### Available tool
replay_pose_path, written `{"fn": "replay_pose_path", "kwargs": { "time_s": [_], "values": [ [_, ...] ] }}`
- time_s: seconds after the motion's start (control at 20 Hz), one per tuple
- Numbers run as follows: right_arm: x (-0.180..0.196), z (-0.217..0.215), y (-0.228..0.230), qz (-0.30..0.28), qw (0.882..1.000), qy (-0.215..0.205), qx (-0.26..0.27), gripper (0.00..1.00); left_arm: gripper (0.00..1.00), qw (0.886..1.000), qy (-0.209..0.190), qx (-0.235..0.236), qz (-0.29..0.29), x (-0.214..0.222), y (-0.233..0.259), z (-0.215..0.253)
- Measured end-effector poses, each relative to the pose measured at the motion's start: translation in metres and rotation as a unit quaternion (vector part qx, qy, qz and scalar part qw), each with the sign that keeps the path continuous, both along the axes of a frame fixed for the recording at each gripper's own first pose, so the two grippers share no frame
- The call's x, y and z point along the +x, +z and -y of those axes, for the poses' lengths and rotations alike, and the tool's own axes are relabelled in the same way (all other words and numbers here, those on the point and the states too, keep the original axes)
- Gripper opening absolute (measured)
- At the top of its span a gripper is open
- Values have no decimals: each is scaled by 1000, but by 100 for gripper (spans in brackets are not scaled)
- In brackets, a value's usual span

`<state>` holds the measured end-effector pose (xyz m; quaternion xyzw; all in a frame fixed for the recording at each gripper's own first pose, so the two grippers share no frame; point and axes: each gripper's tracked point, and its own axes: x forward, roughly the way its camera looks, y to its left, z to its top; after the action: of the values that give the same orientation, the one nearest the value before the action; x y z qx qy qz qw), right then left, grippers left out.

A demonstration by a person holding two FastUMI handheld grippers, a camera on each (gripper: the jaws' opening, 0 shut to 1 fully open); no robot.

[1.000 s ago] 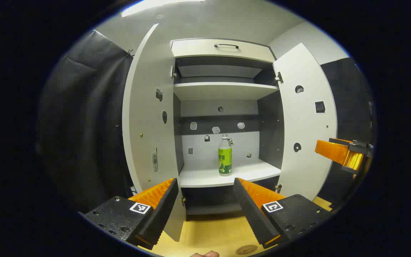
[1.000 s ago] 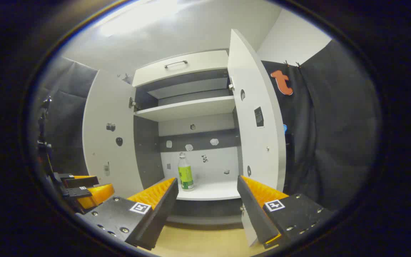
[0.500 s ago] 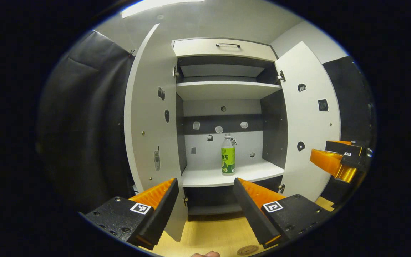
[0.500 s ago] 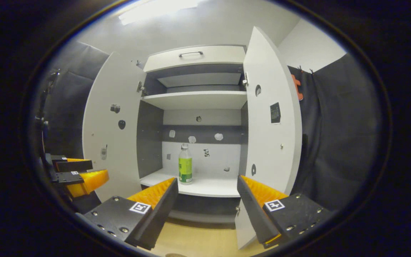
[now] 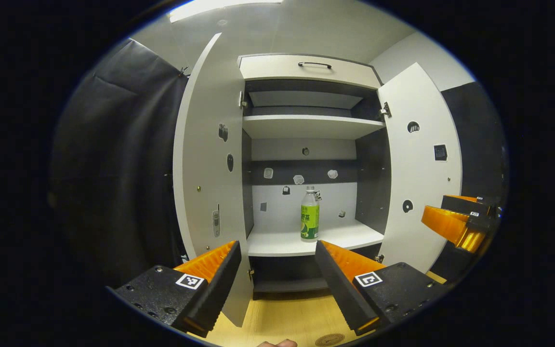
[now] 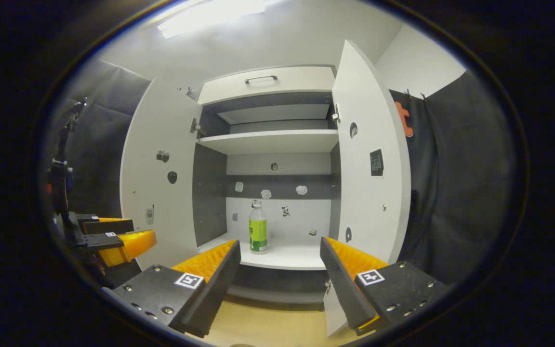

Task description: Grasp the bottle in the cabinet with the left hand and place it on the coaster, then close the right door with the right hand and the left door with the left hand.

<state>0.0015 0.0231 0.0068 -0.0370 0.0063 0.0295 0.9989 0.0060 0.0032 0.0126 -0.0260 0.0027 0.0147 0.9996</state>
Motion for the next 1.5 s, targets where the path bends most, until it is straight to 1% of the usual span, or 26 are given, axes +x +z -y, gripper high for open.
{"fn": "replay_pose_path", "kwargs": {
  "time_s": [0.15, 0.3, 0.4, 0.45, 0.6, 0.75, 0.95, 1.0, 1.05, 1.1, 1.15, 1.2, 1.25, 1.4, 1.5],
  "values": [
    [0, 5, 7, -2, 1000, -7, 7, 100, 98, 1000, -5, -9, 8, 9, 8, 3],
    [0, 11, 12, 1, 1000, -15, 9, 100, 97, 1000, -12, -10, 14, 32, 14, 5],
    [1, 14, 15, 5, 1000, -22, 8, 100, 100, 999, -38, -4, 18, 50, 14, 17],
    [1, 15, 15, 7, 1000, -25, 7, 100, 98, 999, -52, 1, 17, 61, 12, 23],
    [2, 11, 19, 14, 1000, -20, 10, 100, 98, 998, -65, 1, 19, 99, 3, 32],
    [2, 12, 20, 19, 1000, -21, 4, 100, 98, 997, -81, -15, 14, 144, -11, 44],
    [2, 15, 23, 25, 999, -29, -8, 100, 98, 996, -85, -39, 4, 208, -25, 50],
    [1, 16, 22, 24, 999, -30, -11, 96, 98, 995, -88, -45, 2, 223, -29, 54],
    [1, 18, 21, 22, 999, -32, -14, 100, 99, 994, -92, -53, 3, 235, -30, 58],
    [0, 20, 20, 22, 999, -35, -17, 100, 99, 993, -99, -58, 5, 247, -30, 63],
    [-1, 22, 19, 23, 999, -38, -21, 96, 99, 992, -107, -63, 7, 257, -29, 70],
    [-4, 23, 18, 23, 999, -39, -23, 100, 99, 991, -118, -66, 8, 266, -30, 77],
    [-6, 24, 17, 23, 999, -40, -25, 100, 99, 991, -121, -64, 8, 275, -31, 82],
    [-15, 27, 19, 27, 998, -41, -27, 100, 99, 993, -110, -45, -5, 302, -39, 87],
    [-23, 30, 19, 29, 998, -41, -31, 100, 99, 995, -94, -30, -11, 321, -42, 86]
  ]
}}
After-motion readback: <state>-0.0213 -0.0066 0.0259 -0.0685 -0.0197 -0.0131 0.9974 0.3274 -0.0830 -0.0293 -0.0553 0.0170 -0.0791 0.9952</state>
